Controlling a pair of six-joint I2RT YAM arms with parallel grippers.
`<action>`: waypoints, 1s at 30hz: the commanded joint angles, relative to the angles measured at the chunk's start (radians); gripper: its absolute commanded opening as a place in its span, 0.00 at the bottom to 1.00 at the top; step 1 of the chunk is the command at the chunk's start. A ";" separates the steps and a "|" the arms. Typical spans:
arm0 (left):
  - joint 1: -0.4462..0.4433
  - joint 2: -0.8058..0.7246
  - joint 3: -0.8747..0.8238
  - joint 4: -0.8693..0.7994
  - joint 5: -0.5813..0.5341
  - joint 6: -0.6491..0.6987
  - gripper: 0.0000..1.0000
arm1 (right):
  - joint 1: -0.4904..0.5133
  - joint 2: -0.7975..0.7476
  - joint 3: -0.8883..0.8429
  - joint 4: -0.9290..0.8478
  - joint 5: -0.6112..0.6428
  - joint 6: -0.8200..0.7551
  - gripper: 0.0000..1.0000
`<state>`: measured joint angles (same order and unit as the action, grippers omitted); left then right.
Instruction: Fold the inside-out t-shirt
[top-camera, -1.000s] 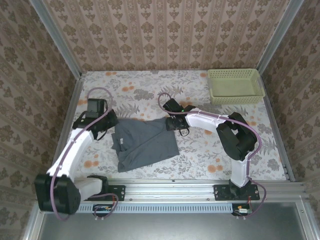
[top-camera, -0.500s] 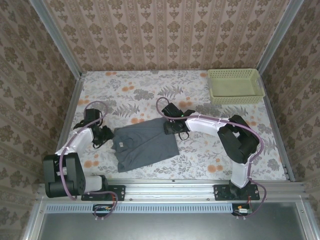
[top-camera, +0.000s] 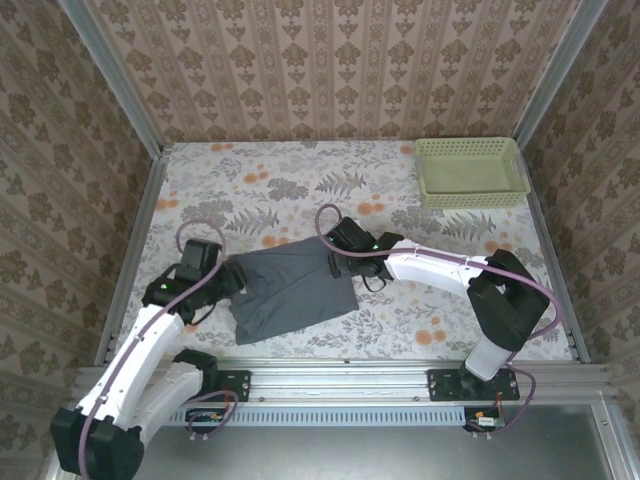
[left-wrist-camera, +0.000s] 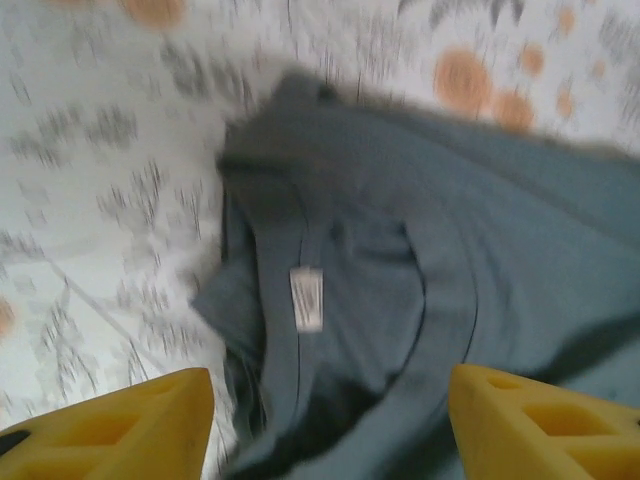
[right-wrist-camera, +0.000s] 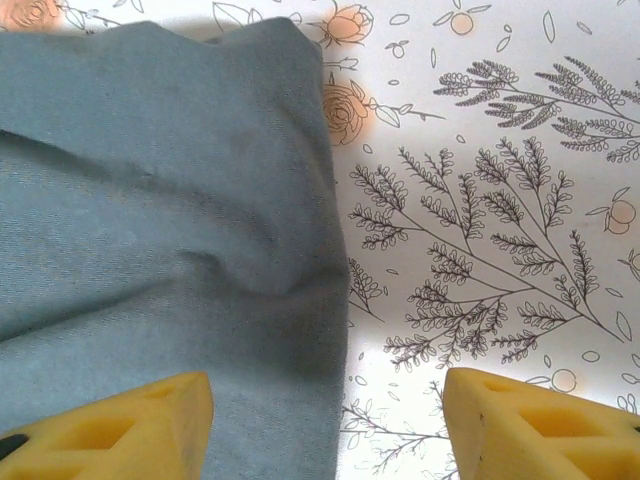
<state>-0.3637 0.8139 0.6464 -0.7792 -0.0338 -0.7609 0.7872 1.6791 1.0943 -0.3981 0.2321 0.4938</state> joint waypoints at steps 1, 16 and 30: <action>-0.098 -0.009 -0.065 -0.109 -0.020 -0.163 0.60 | -0.004 0.053 0.045 -0.011 0.001 0.002 0.64; -0.330 -0.019 -0.273 -0.109 -0.043 -0.382 0.05 | -0.031 0.158 0.008 -0.116 0.023 0.129 0.59; -0.252 0.137 -0.217 -0.028 -0.133 -0.276 0.01 | -0.023 0.055 0.115 -0.022 -0.014 -0.038 0.56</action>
<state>-0.6292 0.9195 0.4278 -0.8074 -0.1085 -1.0767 0.7574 1.7611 1.1328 -0.4740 0.2512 0.5335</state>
